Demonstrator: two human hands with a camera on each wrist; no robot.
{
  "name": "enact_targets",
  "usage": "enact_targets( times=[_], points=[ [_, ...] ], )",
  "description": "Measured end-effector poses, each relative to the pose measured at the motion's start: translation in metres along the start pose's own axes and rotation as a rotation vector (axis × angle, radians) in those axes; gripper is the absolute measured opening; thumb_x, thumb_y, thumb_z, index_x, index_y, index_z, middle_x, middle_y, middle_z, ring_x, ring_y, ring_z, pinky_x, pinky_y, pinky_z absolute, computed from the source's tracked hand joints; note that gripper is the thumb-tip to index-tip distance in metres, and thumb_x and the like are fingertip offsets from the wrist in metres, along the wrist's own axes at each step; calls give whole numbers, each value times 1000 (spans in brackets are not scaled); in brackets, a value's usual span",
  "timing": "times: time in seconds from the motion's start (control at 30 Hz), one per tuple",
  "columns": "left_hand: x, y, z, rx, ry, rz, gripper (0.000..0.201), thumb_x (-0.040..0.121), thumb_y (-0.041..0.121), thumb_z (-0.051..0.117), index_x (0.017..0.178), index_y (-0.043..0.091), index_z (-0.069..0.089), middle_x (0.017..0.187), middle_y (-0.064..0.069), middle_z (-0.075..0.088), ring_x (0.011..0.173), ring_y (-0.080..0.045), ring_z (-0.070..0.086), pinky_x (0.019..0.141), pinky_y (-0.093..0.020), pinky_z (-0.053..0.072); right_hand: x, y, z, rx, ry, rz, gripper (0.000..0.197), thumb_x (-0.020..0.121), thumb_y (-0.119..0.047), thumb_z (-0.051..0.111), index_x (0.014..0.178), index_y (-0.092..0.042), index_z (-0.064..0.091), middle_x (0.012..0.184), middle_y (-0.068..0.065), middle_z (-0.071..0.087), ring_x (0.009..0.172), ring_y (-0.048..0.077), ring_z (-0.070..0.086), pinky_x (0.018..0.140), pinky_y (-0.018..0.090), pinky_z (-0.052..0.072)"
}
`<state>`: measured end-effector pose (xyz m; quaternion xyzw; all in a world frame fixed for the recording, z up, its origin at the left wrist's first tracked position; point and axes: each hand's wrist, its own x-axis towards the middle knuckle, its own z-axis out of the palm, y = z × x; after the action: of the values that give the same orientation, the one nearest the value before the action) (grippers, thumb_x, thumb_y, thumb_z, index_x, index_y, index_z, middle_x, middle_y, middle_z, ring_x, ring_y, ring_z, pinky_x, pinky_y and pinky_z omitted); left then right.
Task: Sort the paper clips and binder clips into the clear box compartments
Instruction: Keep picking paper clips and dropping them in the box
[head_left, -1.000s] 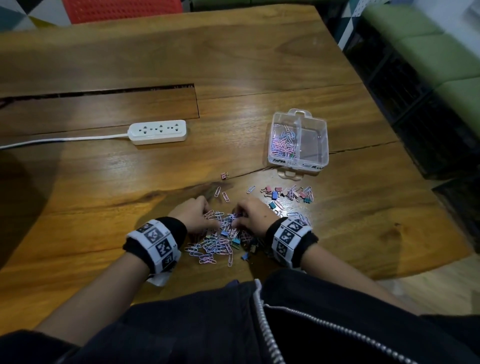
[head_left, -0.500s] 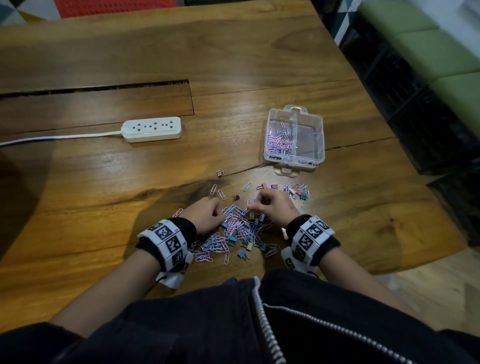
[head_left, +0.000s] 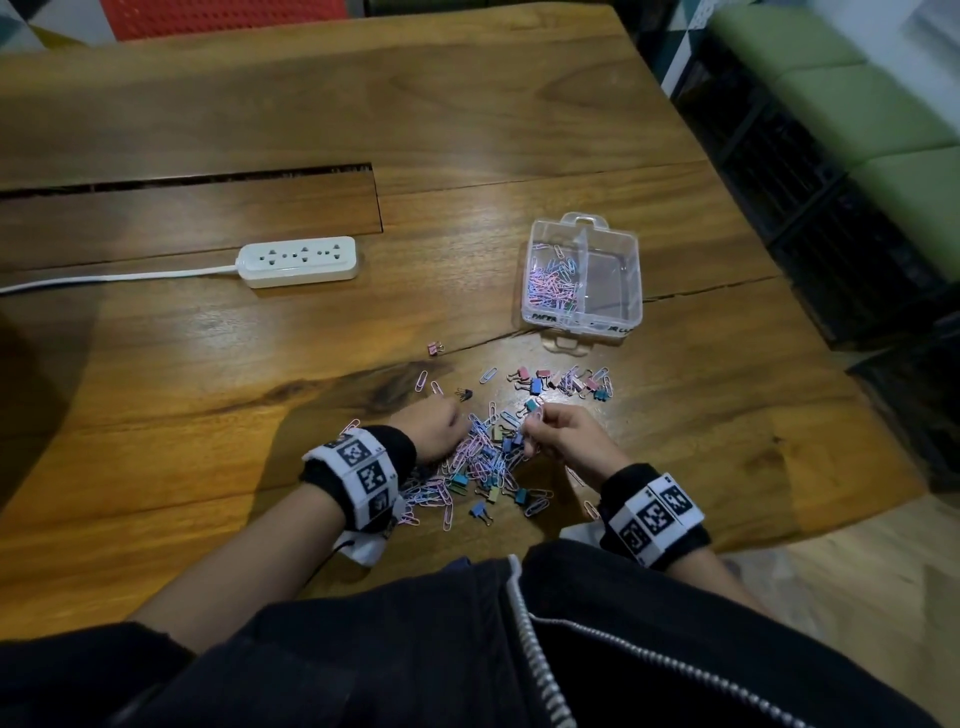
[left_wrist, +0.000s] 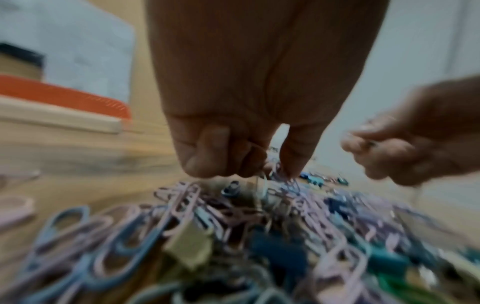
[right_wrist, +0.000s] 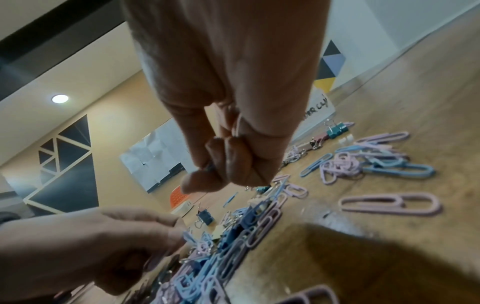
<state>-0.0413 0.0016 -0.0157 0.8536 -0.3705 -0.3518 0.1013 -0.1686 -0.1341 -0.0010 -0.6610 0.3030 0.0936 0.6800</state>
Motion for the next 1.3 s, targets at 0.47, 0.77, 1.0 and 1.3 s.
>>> enact_targets(
  times=[0.47,0.77,1.0,1.3],
  points=[
    [5,1,-9,-562,-12,-123,21,91,28,51,74,15,49,70,-1,47,52,-9,40,50,-22,36,16,-4,10,-209,64,61,28,93,2,30,82,-12,51,68,2,53,59,5,52,41,4,37],
    [-1,6,-1,221,62,100,46,81,38,64,122,23,51,121,-3,60,109,-22,57,86,-32,46,1,-2,-4,24,146,62,28,88,-10,44,61,-15,45,53,-3,47,48,11,43,44,19,34],
    [-3,5,9,281,169,173,21,88,33,52,99,16,58,104,-5,60,96,-22,58,79,-29,49,-6,13,13,-768,32,-98,35,71,-21,74,101,-16,58,101,0,48,93,12,44,82,25,40],
    [4,-3,-6,-564,9,1,28,90,27,36,64,16,41,67,1,42,59,-9,40,56,-23,33,-2,12,19,-970,16,-174,24,88,-18,53,106,-3,55,116,9,46,107,22,45,95,29,38]
  ],
)
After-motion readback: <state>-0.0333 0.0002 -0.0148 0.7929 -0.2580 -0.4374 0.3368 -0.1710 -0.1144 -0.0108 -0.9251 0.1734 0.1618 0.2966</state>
